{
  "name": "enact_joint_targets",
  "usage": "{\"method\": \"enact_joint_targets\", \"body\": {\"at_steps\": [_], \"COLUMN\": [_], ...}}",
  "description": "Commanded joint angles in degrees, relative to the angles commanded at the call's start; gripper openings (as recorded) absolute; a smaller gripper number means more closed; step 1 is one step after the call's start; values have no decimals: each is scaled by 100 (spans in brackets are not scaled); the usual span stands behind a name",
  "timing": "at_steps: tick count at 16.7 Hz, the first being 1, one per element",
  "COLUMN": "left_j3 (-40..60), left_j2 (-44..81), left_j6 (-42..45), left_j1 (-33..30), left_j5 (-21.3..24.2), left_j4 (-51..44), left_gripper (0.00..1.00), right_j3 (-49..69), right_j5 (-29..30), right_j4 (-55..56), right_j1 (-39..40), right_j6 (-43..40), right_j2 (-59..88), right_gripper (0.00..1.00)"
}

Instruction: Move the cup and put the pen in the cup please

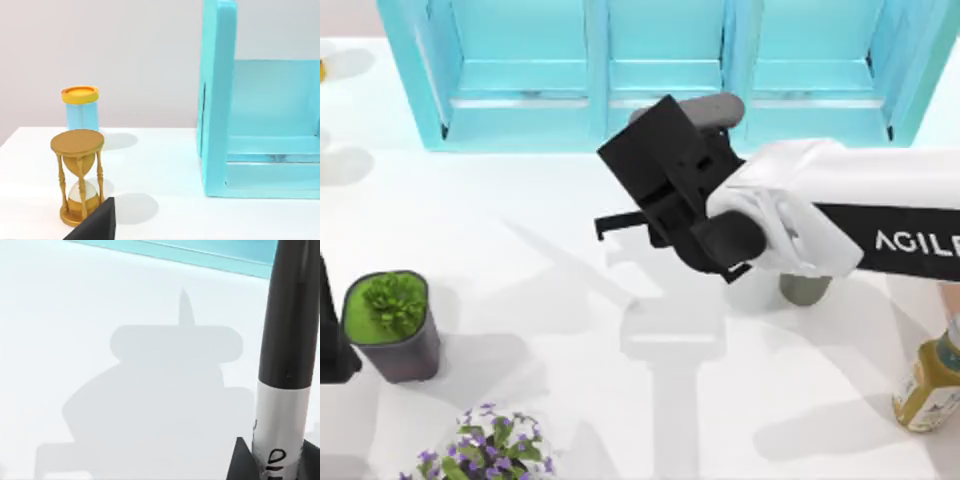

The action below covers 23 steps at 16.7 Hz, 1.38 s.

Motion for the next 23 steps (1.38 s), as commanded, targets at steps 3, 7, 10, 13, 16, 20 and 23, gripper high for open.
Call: {"method": "enact_joint_targets", "body": {"at_steps": [3,7,10,13,16,20,23], "left_j3": [0,0,0,0,0,0,0], "left_j2": [0,0,0,0,0,0,0], "left_j6": [0,0,0,0,0,0,0], "left_j1": [0,0,0,0,0,0,0], "left_j5": [0,0,0,0,0,0,0], "left_j4": [0,0,0,0,0,0,0], "left_gripper": [100,100,100,100,100,100,100], "right_j3": [-887,-2011,-2750,-3363,-3799,-4022,-4022], "right_j5": [835,1940,2695,3327,3775,4006,4006], "right_j4": [1841,4218,5824,7166,8104,8571,8571], "right_j1": [178,430,610,765,876,932,932], "right_j6": [-771,-1772,-2449,-3018,-3425,-3634,-3634], "right_j2": [-420,-949,-1302,-1596,-1804,-1910,-1910], "right_gripper": [0,0,0,0,0,0,0]}}
